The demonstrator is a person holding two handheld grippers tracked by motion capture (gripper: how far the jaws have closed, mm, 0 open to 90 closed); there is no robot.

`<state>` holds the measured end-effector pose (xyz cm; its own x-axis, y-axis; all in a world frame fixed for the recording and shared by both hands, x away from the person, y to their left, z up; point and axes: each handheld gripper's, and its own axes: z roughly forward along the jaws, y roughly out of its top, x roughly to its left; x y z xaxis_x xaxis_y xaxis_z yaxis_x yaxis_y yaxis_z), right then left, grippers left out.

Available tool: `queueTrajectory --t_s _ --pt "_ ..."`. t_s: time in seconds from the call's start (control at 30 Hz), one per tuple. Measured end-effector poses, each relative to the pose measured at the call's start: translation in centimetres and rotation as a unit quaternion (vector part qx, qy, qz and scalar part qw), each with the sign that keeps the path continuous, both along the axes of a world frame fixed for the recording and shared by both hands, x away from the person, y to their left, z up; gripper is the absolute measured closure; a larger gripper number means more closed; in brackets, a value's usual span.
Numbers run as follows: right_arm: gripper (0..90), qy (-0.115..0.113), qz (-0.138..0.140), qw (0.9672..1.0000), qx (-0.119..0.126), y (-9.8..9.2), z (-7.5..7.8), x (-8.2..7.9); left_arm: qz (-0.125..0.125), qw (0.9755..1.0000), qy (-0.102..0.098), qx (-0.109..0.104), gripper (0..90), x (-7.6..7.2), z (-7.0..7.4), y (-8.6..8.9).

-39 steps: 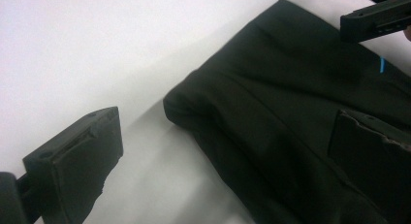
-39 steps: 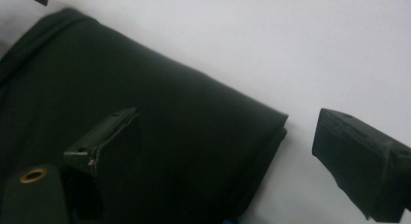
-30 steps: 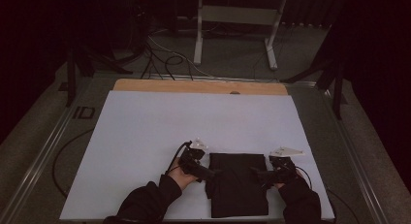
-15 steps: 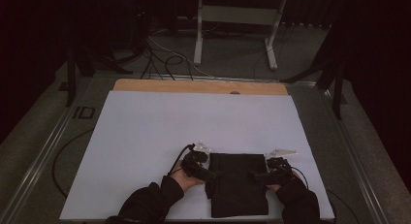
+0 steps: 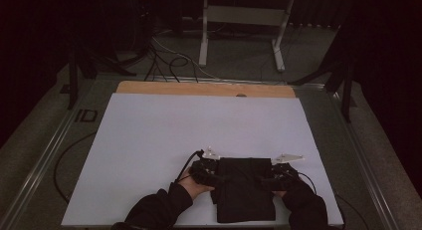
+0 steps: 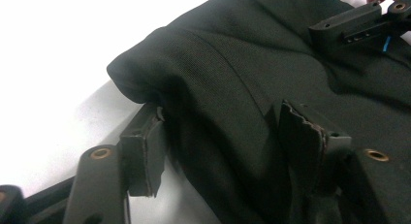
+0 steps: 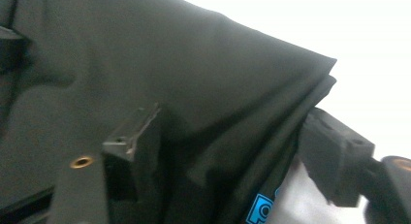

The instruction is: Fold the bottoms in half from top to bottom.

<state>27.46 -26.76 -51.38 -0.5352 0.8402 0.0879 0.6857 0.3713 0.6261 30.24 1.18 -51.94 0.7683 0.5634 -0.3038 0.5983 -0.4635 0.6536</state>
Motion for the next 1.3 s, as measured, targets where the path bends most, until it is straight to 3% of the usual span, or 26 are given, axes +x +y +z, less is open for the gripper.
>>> queueTrajectory --t_s 0.47,0.6,0.9,1.3 --pt "62.4 0.006 0.030 0.9993 0.020 0.2 0.2 -0.4 -0.014 0.9995 0.025 -0.012 64.2 0.1 -0.1 -0.5" --pt "71.8 0.009 0.042 0.9987 0.028 0.3 0.3 -0.4 -0.017 0.9996 0.020 -0.010 69.0 -0.1 0.0 -0.6" --pt "78.2 0.000 0.039 0.9992 0.013 0.7 0.8 -0.7 -0.019 0.9998 0.004 -0.007 72.7 -0.4 0.5 -0.7" --pt "78.9 -0.023 0.032 0.9985 0.038 0.3 2.0 -0.8 -0.029 0.9994 -0.004 -0.018 73.5 -0.2 2.1 -0.5"
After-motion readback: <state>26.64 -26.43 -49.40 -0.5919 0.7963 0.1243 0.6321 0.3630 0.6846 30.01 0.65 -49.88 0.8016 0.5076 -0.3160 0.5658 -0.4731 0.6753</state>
